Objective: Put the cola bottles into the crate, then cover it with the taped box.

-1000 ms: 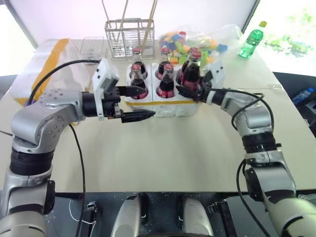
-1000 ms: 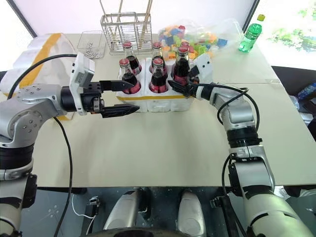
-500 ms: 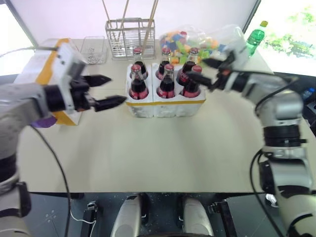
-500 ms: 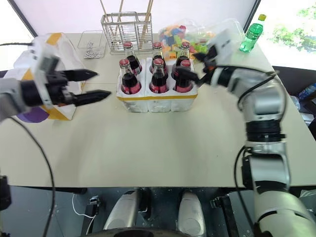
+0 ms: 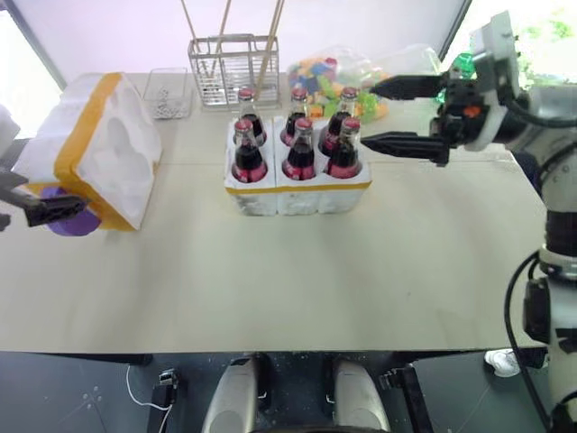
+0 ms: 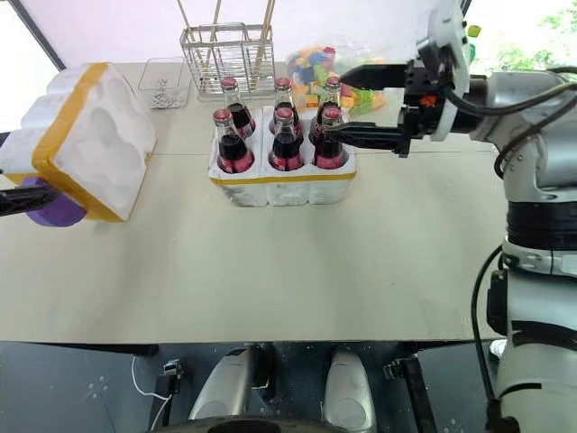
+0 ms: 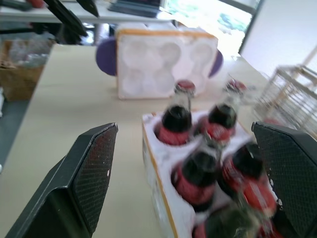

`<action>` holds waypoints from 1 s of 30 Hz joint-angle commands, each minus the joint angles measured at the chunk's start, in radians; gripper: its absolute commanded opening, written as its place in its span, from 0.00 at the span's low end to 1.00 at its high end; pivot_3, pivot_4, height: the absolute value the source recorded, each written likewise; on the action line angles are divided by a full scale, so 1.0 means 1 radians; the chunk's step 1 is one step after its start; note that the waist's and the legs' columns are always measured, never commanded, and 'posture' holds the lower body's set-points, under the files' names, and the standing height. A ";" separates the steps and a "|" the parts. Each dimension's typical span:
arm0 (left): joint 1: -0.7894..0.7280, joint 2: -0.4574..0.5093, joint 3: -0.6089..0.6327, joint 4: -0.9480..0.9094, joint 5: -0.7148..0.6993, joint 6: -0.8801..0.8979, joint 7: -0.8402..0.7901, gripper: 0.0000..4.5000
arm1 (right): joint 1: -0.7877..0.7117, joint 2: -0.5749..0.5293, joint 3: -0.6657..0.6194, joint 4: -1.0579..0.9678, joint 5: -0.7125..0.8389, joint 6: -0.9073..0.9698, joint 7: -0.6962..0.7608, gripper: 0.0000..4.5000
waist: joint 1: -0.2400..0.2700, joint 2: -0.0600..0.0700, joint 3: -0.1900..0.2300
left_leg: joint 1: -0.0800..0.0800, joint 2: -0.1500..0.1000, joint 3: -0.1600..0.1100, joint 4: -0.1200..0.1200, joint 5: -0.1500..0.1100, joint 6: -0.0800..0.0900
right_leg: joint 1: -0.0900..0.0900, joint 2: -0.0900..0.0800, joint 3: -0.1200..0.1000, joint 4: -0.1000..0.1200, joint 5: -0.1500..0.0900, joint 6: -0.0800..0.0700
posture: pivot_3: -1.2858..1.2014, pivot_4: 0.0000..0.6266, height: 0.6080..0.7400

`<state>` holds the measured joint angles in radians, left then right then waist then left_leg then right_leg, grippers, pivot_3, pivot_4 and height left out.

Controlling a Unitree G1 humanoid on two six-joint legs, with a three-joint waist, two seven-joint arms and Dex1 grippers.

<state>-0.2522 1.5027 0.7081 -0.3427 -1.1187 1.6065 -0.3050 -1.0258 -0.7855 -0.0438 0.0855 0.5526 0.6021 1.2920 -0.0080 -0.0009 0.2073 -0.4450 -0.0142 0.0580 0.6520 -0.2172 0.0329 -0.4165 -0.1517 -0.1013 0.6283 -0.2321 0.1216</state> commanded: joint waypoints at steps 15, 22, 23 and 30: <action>-0.188 -0.095 -0.363 0.302 0.220 -0.104 0.006 1.00 | 0.031 0.001 -0.069 -0.168 0.093 0.062 -0.067 0.99 | -0.001 -0.003 -0.001 | -0.002 0.003 0.015 -0.004 0.004 -0.007 | -0.006 0.001 0.008 0.002 0.001 -0.002 | 0.52 0.24 0.97; -0.357 -0.138 -0.597 0.430 0.373 -0.221 -0.133 1.00 | 0.074 -0.017 -0.097 -0.230 0.120 0.085 -0.110 0.99 | -0.002 -0.004 -0.001 | -0.002 0.006 0.020 -0.004 0.004 -0.006 | -0.009 0.001 0.009 0.002 0.002 -0.003 | 0.52 0.24 0.97; -0.374 -0.139 -0.623 0.448 0.397 -0.233 -0.151 1.00 | 0.076 -0.018 -0.098 -0.232 0.120 0.085 -0.117 0.99 | -0.002 -0.004 -0.001 | -0.002 0.006 0.020 -0.004 0.004 -0.006 | -0.009 0.001 0.009 0.002 0.002 -0.003 | 0.52 0.24 0.97; -0.498 -0.190 -0.765 0.576 0.536 -0.283 -0.270 1.00 | 0.091 -0.020 -0.104 -0.238 0.125 0.086 -0.149 0.99 | 0.001 -0.005 -0.001 | -0.002 0.006 0.021 -0.004 0.005 -0.003 | -0.009 0.001 0.009 0.003 0.002 -0.003 | 0.52 0.24 0.97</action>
<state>-0.7223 1.3053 -0.0452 0.2143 -0.6258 1.3443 -0.5492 -0.9302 -0.7917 -0.1108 -0.1185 0.6534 0.6918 1.1522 -0.0073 -0.0054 0.2058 -0.4477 -0.0079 0.0793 0.6487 -0.2123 0.0306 -0.4255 -0.1501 -0.0919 0.6311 -0.2304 0.1182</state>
